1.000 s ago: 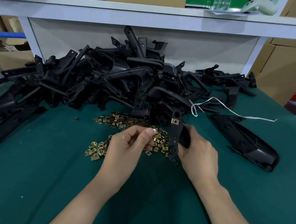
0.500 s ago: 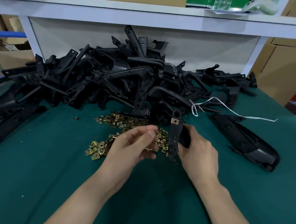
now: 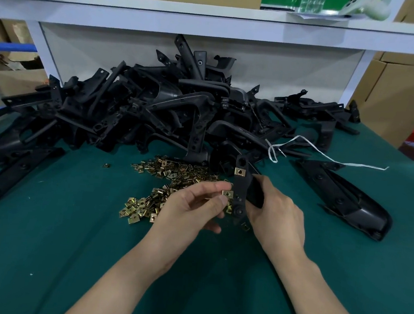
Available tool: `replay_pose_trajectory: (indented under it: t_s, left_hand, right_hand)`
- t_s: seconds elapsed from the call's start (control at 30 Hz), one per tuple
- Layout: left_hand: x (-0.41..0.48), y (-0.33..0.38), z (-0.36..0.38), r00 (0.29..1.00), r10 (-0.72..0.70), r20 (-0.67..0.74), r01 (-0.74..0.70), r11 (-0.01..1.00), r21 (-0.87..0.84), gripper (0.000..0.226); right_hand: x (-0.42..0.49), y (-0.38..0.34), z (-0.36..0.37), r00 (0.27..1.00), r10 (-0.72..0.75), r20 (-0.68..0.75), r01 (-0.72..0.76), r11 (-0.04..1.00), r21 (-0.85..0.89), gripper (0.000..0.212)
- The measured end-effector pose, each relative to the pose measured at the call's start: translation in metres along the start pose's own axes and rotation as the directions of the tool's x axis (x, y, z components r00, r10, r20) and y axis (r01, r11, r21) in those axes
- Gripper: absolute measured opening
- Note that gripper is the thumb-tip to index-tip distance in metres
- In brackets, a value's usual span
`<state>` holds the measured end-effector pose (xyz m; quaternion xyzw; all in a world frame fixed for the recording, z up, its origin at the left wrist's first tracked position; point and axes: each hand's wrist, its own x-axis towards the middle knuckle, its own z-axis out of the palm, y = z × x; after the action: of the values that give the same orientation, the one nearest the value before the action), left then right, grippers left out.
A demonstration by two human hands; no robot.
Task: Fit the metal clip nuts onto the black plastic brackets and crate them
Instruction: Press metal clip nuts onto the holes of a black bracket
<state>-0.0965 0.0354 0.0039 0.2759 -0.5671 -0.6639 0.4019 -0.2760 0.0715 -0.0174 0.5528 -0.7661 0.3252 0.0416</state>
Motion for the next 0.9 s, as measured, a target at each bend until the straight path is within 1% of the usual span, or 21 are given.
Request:
replay_pose_trajectory:
  t_s: [0.1,0.23,0.4,0.53,0.6,0.7,0.73,0.8,0.9]
  left_hand:
    - [0.001,-0.001,-0.002,1.000,-0.003,-0.021,0.004,1.000,0.014,0.023]
    - [0.001,-0.002,-0.002,1.000,-0.018,-0.008,0.018,1.000,0.024,0.019]
    - [0.001,-0.004,-0.001,1.000,-0.014,-0.007,0.014,1.000,0.028,0.020]
    - [0.000,-0.006,-0.001,1.000,-0.015,-0.025,0.016,0.999,0.033,0.023]
    - [0.000,-0.005,0.001,0.999,-0.034,-0.042,0.034,0.999,-0.009,0.021]
    - [0.001,-0.006,0.006,0.990,-0.116,-0.074,0.104,0.982,-0.156,0.019]
    - [0.002,-0.006,0.009,0.986,-0.140,-0.087,0.123,0.976,-0.179,0.020]
    - [0.002,-0.009,0.015,0.980,-0.166,-0.113,0.143,0.972,-0.188,0.021]
    - [-0.001,-0.012,0.026,0.973,-0.167,-0.161,0.140,0.976,-0.168,0.023]
  right_hand:
    - [0.000,-0.001,0.000,1.000,0.006,0.002,-0.006,1.000,0.008,0.037]
    - [0.000,-0.001,-0.001,1.000,0.006,0.016,-0.006,1.000,0.002,0.037]
    - [-0.001,-0.003,-0.003,0.999,0.004,0.037,-0.003,1.000,-0.003,0.039]
    - [-0.002,-0.004,-0.003,1.000,0.012,0.027,-0.012,1.000,0.003,0.039]
    - [-0.002,-0.004,-0.003,1.000,0.021,0.022,-0.021,1.000,0.003,0.038]
    - [-0.002,-0.005,-0.001,1.000,0.021,0.007,-0.021,0.999,-0.038,0.038]
    - [-0.001,-0.005,0.000,1.000,0.017,0.004,-0.017,0.998,-0.062,0.039]
    - [-0.001,-0.007,0.001,1.000,0.007,0.004,-0.007,0.995,-0.099,0.041]
    - [-0.002,-0.007,0.001,1.000,0.017,-0.006,-0.017,0.995,-0.099,0.040]
